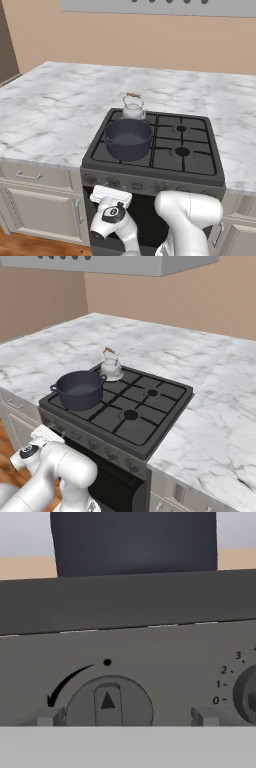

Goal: Pick the kettle from the cabinet and place it on a stove burner. Then pick the pot from the counter and place it on another stove burner. Finally, turn both burners on.

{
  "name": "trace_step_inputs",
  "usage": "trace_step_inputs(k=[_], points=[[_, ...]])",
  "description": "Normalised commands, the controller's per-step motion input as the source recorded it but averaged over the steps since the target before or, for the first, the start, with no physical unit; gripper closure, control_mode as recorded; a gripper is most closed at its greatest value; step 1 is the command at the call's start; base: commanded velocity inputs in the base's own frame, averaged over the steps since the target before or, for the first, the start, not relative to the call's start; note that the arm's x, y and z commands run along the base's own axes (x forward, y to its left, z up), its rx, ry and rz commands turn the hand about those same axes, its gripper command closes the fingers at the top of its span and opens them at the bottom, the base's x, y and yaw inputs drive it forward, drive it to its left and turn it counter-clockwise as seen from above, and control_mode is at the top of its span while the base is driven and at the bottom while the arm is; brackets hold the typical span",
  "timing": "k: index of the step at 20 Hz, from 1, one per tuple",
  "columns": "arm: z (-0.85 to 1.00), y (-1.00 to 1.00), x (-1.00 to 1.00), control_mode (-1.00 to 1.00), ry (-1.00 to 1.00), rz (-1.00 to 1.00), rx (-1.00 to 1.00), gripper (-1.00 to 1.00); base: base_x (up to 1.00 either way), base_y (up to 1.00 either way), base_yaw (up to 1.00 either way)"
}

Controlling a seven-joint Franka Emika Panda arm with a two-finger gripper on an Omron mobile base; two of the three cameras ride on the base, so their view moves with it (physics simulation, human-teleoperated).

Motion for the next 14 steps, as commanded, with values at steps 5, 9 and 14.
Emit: trace_step_inputs(k=[5,9,14], points=[[-0.01,0.16,0.00,-1.00,0.00,0.00,-0.02,-1.00,0.00,0.00,0.00],[0.00,0.09,0.00,-1.00,0.00,0.00,-0.02,-1.00,0.00,0.00,0.00],[0.00,0.00,0.00,-1.00,0.00,-0.01,-0.01,-1.00,0.00,0.00,0.00]])
